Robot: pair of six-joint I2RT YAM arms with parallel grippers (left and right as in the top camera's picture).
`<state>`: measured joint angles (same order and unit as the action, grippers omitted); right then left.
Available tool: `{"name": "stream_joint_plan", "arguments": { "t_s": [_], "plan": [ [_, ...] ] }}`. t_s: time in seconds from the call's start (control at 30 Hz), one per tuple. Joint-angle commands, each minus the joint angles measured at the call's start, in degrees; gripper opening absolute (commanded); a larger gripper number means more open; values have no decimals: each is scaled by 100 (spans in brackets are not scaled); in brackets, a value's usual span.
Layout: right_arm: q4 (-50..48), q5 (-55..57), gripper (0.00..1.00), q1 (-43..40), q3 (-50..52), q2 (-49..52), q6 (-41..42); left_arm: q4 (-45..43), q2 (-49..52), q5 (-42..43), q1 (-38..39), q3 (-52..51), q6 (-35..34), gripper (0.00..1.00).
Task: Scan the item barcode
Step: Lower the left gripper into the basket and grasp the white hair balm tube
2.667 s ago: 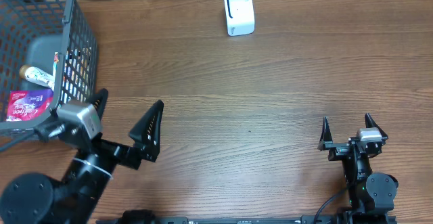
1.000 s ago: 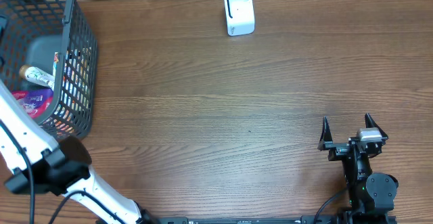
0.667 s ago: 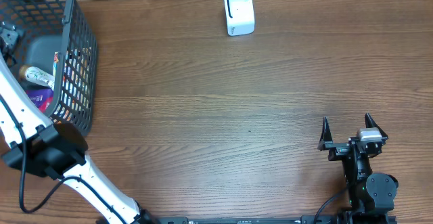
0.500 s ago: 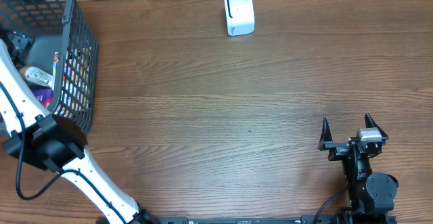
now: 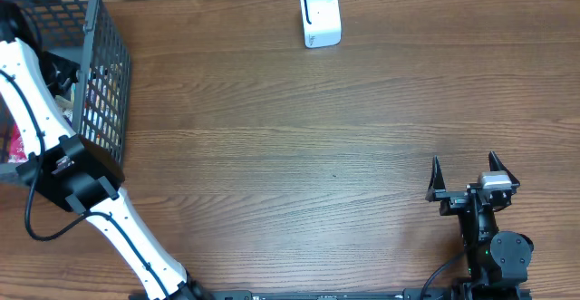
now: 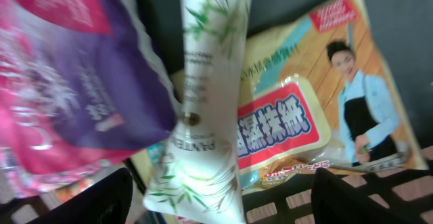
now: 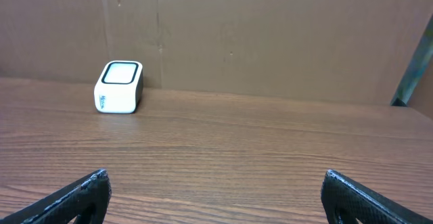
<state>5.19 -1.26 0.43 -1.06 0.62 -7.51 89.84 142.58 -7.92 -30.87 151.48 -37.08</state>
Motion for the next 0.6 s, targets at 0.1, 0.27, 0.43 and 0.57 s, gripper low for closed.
{"name": "stream_joint_plan", "arguments": {
  "t_s": [0.1, 0.27, 0.43, 0.57],
  "plan": [
    [-35, 13, 100, 26, 59, -46, 17, 74, 330, -319, 201, -26, 240, 79],
    [-35, 13, 100, 26, 59, -46, 17, 205, 492, -767, 203, -26, 236, 82],
    [-35, 13, 100, 26, 59, -46, 17, 289, 702, -769, 192, -26, 188, 84],
    [-35, 13, 100, 26, 57, -46, 17, 354, 883, -704, 192, -33, 109, 85]
  ]
}}
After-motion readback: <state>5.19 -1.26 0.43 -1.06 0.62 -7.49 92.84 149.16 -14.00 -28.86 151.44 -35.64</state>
